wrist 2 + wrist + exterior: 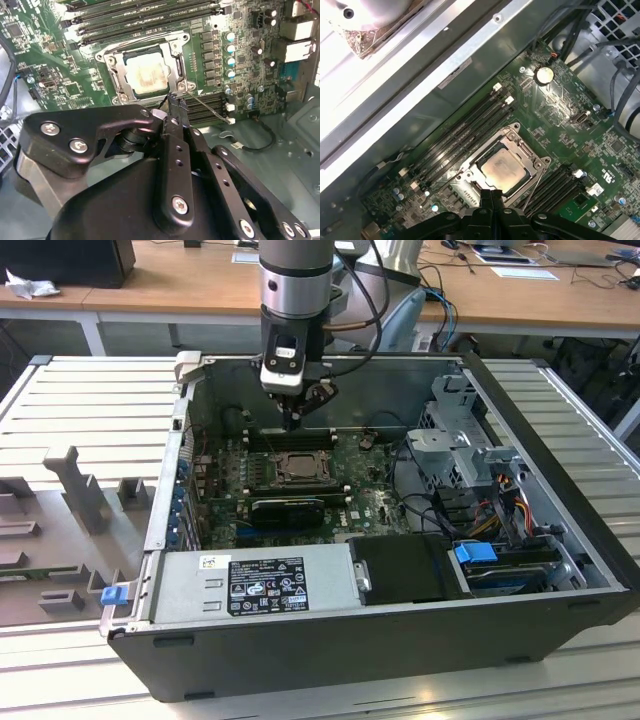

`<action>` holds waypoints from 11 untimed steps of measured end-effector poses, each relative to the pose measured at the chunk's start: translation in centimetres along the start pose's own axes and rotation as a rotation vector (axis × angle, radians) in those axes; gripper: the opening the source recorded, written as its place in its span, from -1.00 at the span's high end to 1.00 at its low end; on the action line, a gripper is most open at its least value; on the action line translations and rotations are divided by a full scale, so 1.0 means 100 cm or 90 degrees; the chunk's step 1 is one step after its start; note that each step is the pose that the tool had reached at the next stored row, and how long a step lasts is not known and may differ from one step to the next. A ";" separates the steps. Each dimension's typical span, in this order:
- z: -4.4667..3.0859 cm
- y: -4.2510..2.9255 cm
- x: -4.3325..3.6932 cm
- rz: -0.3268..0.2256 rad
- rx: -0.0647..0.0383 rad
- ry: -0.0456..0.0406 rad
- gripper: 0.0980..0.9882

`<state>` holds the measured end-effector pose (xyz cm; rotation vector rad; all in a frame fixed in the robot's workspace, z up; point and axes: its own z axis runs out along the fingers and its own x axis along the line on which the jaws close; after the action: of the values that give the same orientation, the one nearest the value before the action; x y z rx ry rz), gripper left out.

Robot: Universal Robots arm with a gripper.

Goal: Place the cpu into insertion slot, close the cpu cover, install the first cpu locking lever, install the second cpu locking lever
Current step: 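Install the first cpu locking lever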

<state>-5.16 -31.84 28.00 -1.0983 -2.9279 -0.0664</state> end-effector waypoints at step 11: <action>0.0008 -0.0001 0.0000 -0.135 0.003 0.0042 0.98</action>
<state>-5.16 -31.85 27.92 -0.7806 -3.0245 -0.0639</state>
